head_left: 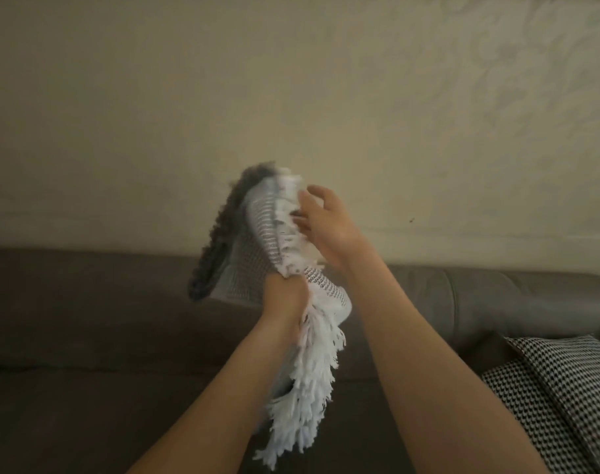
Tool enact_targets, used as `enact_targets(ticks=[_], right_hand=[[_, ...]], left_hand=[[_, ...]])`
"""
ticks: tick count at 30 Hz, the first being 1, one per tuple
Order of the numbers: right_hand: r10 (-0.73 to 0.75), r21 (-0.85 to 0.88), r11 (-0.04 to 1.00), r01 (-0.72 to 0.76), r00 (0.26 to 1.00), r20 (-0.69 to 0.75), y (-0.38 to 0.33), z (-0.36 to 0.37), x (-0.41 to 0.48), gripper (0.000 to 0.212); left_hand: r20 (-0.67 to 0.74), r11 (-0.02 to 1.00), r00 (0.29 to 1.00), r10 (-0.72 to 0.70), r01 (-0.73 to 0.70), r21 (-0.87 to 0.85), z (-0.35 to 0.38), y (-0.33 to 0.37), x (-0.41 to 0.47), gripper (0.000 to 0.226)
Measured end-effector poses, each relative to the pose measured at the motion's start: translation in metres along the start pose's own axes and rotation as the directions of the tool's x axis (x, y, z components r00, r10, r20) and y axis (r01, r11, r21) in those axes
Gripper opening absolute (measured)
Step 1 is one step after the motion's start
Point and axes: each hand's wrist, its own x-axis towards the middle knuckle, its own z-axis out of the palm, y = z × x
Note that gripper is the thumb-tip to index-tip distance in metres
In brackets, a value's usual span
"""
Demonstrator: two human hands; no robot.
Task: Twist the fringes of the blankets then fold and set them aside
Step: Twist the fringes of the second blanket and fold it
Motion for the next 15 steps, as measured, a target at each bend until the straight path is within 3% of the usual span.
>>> enact_targets(ticks=[2, 4, 6, 8, 10, 13, 15], right_hand=[[0.041, -0.069, 0.997, -0.044, 0.998, -0.039, 0.027, -0.009, -0.011, 0.045], [-0.051, -0.137, 0.99, 0.028, 0.984, -0.17, 0.06, -0.009, -0.037, 0.041], [-0.202, -0.224, 0.962, 0.154, 0.956, -0.212, 0.094, -0.004, -0.068, 0.047], [-0.344, -0.381, 0.878, 0.289, 0.935, -0.083, 0.131, -0.001, -0.09, 0.061], [-0.395, -0.552, 0.75, 0.364, 0.916, 0.068, 0.163, 0.0, -0.099, 0.078], [-0.362, -0.69, 0.667, 0.281, 0.932, 0.029, 0.192, 0.007, -0.101, 0.101], [-0.285, -0.684, 0.713, 0.156, 0.955, -0.078, 0.197, 0.015, -0.101, 0.092]], left_hand=[[-0.017, 0.967, 0.984, -0.18, 0.173, -0.185, -0.008, 0.005, 0.008, 0.023], [-0.051, 0.914, 0.951, -0.306, 0.278, -0.296, -0.016, 0.013, 0.013, 0.028], [-0.088, 0.865, 0.924, -0.373, 0.312, -0.392, -0.021, 0.016, 0.02, 0.028], [-0.17, 0.841, 0.884, -0.436, 0.334, -0.426, -0.023, 0.012, 0.028, 0.025], [-0.21, 0.81, 0.848, -0.486, 0.347, -0.473, -0.021, 0.009, 0.031, 0.021], [-0.192, 0.766, 0.844, -0.501, 0.329, -0.552, -0.014, 0.018, 0.021, 0.025], [-0.175, 0.785, 0.861, -0.477, 0.328, -0.526, -0.011, 0.022, 0.012, 0.041]])
